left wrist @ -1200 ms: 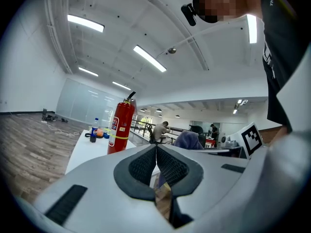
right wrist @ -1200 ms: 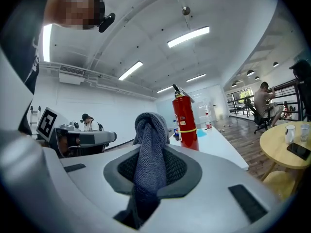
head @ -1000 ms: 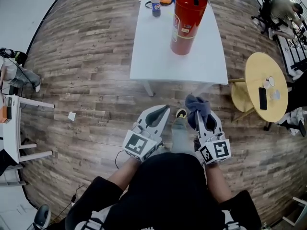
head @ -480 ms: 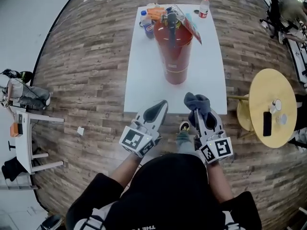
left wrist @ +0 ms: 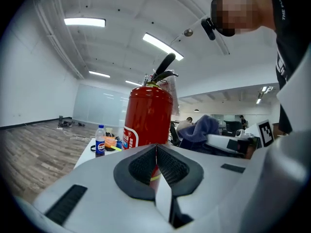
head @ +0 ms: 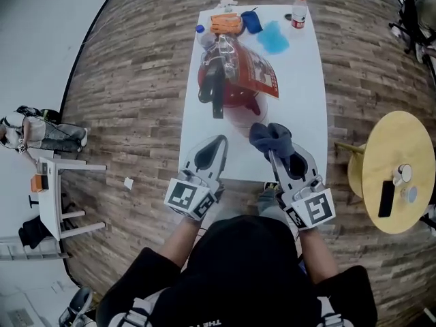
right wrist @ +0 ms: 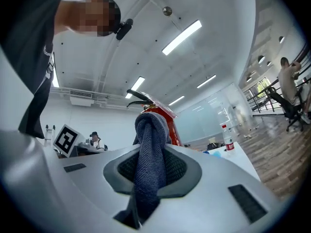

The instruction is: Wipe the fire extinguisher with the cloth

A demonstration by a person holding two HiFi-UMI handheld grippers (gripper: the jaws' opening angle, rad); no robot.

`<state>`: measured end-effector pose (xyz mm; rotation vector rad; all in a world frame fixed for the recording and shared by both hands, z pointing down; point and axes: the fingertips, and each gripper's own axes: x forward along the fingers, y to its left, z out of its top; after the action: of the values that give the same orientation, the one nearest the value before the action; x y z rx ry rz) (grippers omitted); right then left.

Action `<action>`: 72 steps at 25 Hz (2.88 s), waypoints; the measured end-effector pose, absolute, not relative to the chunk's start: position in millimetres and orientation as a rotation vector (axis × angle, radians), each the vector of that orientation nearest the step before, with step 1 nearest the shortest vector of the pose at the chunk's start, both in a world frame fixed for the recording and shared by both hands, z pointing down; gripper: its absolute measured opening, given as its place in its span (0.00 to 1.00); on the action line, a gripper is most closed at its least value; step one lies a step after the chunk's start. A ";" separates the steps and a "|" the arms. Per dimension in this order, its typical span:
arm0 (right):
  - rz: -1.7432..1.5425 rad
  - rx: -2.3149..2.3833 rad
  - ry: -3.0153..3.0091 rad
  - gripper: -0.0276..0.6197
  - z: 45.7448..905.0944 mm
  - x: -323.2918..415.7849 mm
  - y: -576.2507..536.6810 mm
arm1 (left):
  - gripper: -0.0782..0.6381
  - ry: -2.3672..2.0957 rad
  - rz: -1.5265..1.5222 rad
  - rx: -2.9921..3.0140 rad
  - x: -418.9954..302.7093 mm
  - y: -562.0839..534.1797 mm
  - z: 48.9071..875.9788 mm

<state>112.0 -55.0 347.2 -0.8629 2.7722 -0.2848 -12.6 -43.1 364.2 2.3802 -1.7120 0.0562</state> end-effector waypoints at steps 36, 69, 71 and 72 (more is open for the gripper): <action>0.073 -1.222 2.723 0.16 250.4 66.8 -136.6 | 0.15 -1.363 -0.079 2.658 -83.5 -147.6 349.7; 0.080 -1.209 2.947 0.15 225.3 48.6 -181.4 | 0.15 -1.162 -0.148 2.689 -85.1 -142.8 345.2; -0.035 -1.170 2.926 0.15 234.0 54.5 -196.7 | 0.15 -1.150 -0.164 2.702 -83.1 -142.3 342.7; -0.055 -1.195 2.944 0.15 243.3 56.3 -203.8 | 0.15 -1.148 -0.168 2.707 -82.9 -142.3 341.1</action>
<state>56.3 -203.8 243.3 -1.1951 2.9443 -0.0550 -82.9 -142.3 341.1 2.7069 -1.1484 -0.1683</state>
